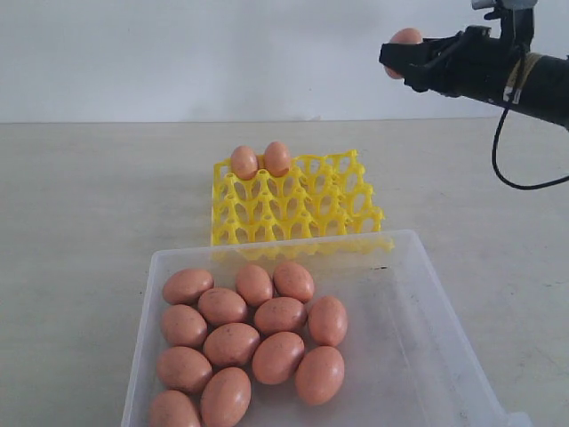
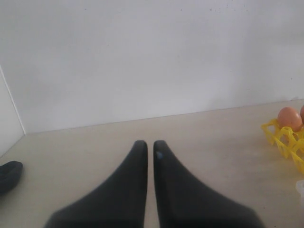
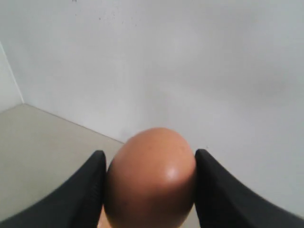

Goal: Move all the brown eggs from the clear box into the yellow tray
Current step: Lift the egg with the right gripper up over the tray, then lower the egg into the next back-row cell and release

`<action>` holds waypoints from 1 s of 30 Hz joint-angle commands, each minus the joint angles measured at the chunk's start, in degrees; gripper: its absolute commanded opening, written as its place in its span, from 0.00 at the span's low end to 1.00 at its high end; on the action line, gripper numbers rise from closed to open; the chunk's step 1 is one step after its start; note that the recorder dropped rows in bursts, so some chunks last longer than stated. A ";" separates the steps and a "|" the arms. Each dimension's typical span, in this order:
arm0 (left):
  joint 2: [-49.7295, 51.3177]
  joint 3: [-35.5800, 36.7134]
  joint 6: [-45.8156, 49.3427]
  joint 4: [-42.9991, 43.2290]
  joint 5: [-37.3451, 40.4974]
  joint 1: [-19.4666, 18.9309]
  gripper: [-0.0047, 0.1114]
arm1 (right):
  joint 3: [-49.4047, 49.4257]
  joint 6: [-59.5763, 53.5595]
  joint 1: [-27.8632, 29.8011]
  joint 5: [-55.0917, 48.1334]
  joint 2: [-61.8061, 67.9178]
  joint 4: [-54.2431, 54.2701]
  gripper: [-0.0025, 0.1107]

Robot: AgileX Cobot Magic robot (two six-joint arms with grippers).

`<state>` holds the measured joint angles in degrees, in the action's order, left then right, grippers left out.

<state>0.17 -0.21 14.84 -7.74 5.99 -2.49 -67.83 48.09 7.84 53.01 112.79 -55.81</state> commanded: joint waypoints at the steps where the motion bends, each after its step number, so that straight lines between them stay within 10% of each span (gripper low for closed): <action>1: -0.17 0.21 0.16 -0.16 -0.18 0.37 0.08 | -4.91 -2.21 -4.88 -7.95 -0.17 2.83 0.02; 9: -0.17 0.21 0.16 -0.16 -0.18 0.37 0.08 | -8.83 -9.91 -15.81 -21.38 5.92 -12.37 0.02; 14: -0.17 0.21 0.16 -0.16 -0.18 0.37 0.08 | -8.83 -9.78 -15.85 -23.85 9.27 3.49 0.02; 18: -0.17 0.21 0.16 -0.16 -0.18 0.37 0.08 | -8.83 -9.96 -15.85 -17.08 12.79 21.01 0.02; 30: -0.17 0.21 0.16 -0.16 -0.18 0.37 0.08 | -15.37 8.81 -15.85 -0.44 23.22 17.67 0.02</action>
<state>0.17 -0.21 14.84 -7.74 5.99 -2.49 -81.95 55.79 -8.12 49.96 135.14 -36.22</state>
